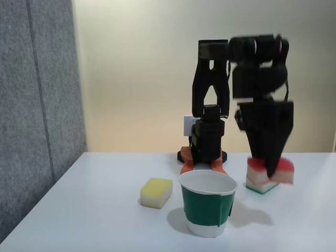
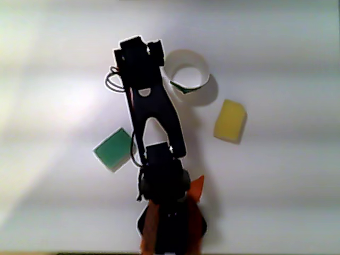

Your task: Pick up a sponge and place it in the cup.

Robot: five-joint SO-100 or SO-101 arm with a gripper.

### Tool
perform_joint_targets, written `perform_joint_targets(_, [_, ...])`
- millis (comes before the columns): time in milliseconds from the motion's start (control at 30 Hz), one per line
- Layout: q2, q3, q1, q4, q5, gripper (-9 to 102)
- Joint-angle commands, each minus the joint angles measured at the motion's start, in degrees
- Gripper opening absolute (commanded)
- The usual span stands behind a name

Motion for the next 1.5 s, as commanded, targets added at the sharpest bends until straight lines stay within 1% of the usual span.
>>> perform_joint_targets(0, [-1.3, -12.9, -0.7, 6.2, -0.3, 0])
perform_joint_targets(100, [-2.5, -17.7, 0.7, 7.6, -1.0, 0])
perform_joint_targets(300, [-1.5, -17.8, 5.8, 7.6, -4.2, 0])
perform_joint_targets(500, [0.4, -13.2, 9.6, 6.3, -4.5, 0])
perform_joint_targets(800, [4.9, -0.6, 14.9, -0.4, -8.2, 0])
perform_joint_targets(1133, [4.3, 0.8, 19.7, -3.3, -12.2, 1])
perform_joint_targets(1200, [4.0, 0.2, 19.9, -3.4, -12.5, 8])
perform_joint_targets(1267, [3.7, -0.4, 19.9, -3.6, -13.1, 20])
perform_joint_targets(1300, [3.6, -0.5, 19.9, -3.6, -13.4, 23])
perform_joint_targets(1467, [4.0, -0.5, 19.2, -3.6, -12.8, 23])
